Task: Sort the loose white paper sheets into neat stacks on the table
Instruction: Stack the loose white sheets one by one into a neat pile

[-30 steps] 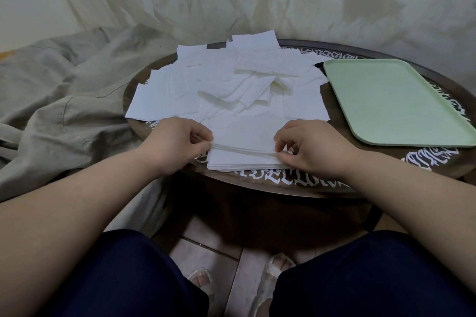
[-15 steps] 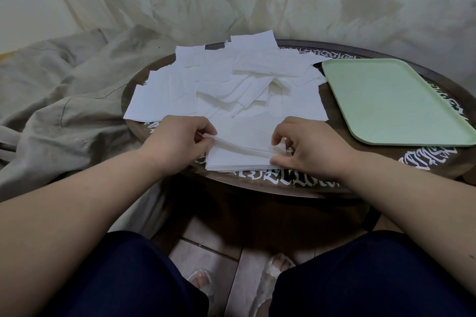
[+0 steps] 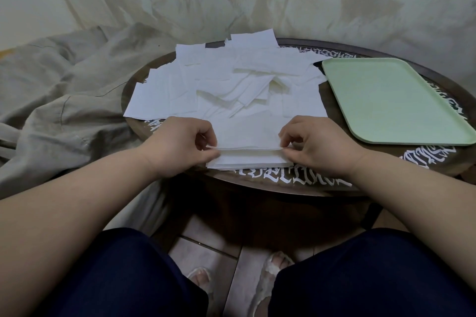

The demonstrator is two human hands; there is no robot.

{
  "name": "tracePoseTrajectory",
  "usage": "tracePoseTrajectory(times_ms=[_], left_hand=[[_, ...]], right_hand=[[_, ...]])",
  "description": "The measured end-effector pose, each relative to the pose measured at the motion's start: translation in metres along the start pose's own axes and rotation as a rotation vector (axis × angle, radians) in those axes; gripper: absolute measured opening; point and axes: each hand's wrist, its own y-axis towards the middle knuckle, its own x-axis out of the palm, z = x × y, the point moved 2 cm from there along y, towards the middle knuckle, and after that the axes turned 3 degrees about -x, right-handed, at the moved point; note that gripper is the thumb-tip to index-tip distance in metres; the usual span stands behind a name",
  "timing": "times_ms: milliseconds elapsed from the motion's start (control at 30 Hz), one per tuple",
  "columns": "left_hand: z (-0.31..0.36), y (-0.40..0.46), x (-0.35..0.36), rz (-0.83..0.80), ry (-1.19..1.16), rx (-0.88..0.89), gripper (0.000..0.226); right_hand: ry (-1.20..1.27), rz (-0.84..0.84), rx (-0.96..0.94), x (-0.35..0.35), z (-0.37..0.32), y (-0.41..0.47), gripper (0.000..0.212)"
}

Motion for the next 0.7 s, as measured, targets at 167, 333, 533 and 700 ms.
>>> tracePoseTrajectory(times_ms=[167, 333, 533, 700], left_hand=[[0.0084, -0.0005, 0.0021, -0.113, 0.171, 0.088, 0.023], [0.0089, 0.0025, 0.0062, -0.151, 0.27, 0.141, 0.025], [0.0083, 0.0007, 0.0075, -0.129, 0.231, 0.156, 0.018], [0.0069, 0.0009, 0.0071, -0.123, 0.192, 0.121, 0.018]], right_hand=[[-0.012, -0.034, 0.01, -0.0004, -0.0001, -0.0004, 0.006], [-0.006, -0.064, -0.013, -0.0009, -0.0024, -0.0018, 0.008], [-0.014, -0.135, -0.016, -0.0014, -0.0033, -0.0039, 0.013], [-0.001, -0.092, 0.0, 0.0006, 0.0013, -0.0016, 0.012]])
